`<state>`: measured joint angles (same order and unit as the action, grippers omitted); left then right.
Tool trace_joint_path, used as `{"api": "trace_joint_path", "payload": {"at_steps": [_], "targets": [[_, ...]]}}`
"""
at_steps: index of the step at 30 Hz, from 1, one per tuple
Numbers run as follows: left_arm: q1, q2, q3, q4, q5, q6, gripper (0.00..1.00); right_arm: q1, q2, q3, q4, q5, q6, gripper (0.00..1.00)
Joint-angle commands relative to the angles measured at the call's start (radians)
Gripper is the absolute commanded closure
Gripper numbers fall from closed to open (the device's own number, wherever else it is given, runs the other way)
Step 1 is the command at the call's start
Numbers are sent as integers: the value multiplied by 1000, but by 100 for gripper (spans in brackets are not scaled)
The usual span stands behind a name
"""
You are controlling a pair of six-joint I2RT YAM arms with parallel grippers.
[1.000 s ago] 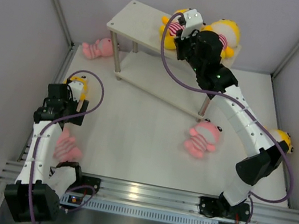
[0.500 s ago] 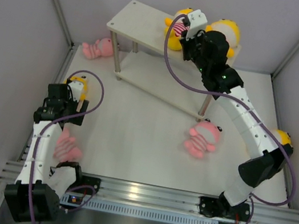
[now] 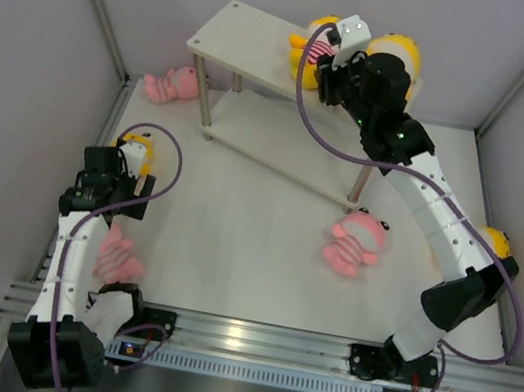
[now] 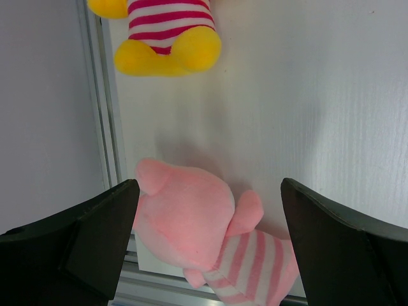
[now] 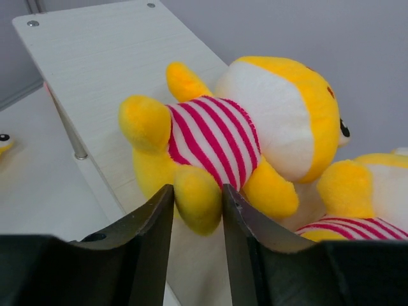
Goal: Place and organize the stuffed toys onto the shelf
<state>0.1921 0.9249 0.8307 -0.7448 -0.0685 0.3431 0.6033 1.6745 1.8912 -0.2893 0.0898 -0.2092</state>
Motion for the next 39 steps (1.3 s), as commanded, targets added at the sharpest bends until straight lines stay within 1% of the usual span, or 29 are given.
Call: {"api": "trace_joint_path", "payload": {"at_steps": [1, 2, 4, 7, 8, 10, 12, 14, 15, 16, 17, 18, 19, 20, 21, 22, 23, 24, 25, 26, 27, 29, 30, 32, 33, 35, 36, 38, 39], "targets": [[4, -14, 11, 1, -1, 13, 1, -8, -107, 11, 21, -24, 11, 62], [4, -12, 11, 1, 1, 13, 1, -8, -130, 6, 27, -24, 11, 58], [3, -12, 11, 1, -1, 13, 1, -8, -168, -3, 29, -24, 10, 55], [3, -12, 13, -1, -1, 13, 1, -4, -222, -10, 18, -30, 8, 43], [4, -11, 13, -1, -1, 14, 1, -4, -237, -12, 13, -35, 10, 37], [4, -9, 13, 1, 2, 13, 1, -4, -284, -20, 9, -38, 17, 30], [3, -11, 15, 1, 6, 11, 1, -7, -311, -15, -7, -15, 37, 27], [3, -11, 16, 1, 10, 14, 1, -19, -338, 5, -63, 95, 63, 25], [4, -11, 16, 1, 12, 13, 1, -48, -343, 5, -86, 146, 100, 24], [4, -11, 16, 1, 18, 16, 1, -74, -358, 0, -138, 268, 132, 23], [3, -11, 16, 1, 21, 19, 1, -106, -369, -44, -161, 318, 219, 22], [3, -9, 19, 1, 30, 19, 1, -210, -387, -88, -177, 346, 282, 22], [3, -6, 19, 1, 33, 23, 1, -280, -441, -148, -172, 337, 327, 21], [3, 0, 22, 1, 36, 25, 1, -348, -472, -297, -151, 326, 409, 21], [3, 5, 25, 1, 39, 25, 1, -490, -502, -379, -127, 321, 450, 21], [1, 8, 33, 1, 45, 30, 1, -563, -562, -461, -70, 276, 488, 20], [1, 15, 36, -1, 47, 30, 1, -645, -585, -610, -42, 237, 575, 20], [-2, 20, 41, 1, 49, 36, 1, -791, -620, -677, -21, 146, 617, 20], [-8, 25, 53, 1, 50, 37, 1, -865, -630, -737, 4, 107, 652, 20], [-10, 29, 59, 1, 52, 37, 1, -929, -634, -842, 48, 82, 712, 20], [-11, 34, 65, 1, 52, 37, 1, -1032, -634, -889, 76, 71, 735, 20], [-13, 38, 79, 1, 53, 37, 1, -1103, -601, -987, 114, 94, 783, 20], [-13, 37, 82, -1, 55, 34, 1, -1149, -581, -1007, 122, 120, 795, 20], [-13, 38, 90, -1, 62, 33, 1, -1180, -506, -1031, 145, 181, 814, 20], [-14, 40, 96, -10, 64, 33, 1, -1195, -451, -1017, 142, 247, 818, 20], [-14, 42, 103, -22, 64, 33, 1, -1195, -403, -997, 131, 289, 826, 19], [-14, 42, 108, -28, 106, 36, 1, -1198, -380, -992, 140, 292, 827, 19], [-14, 37, 113, -51, 133, 43, 1, -1200, -328, -985, 157, 277, 823, 19], [-14, 35, 114, -59, 171, 54, 1, -1200, -309, -982, 162, 266, 823, 19]]}}
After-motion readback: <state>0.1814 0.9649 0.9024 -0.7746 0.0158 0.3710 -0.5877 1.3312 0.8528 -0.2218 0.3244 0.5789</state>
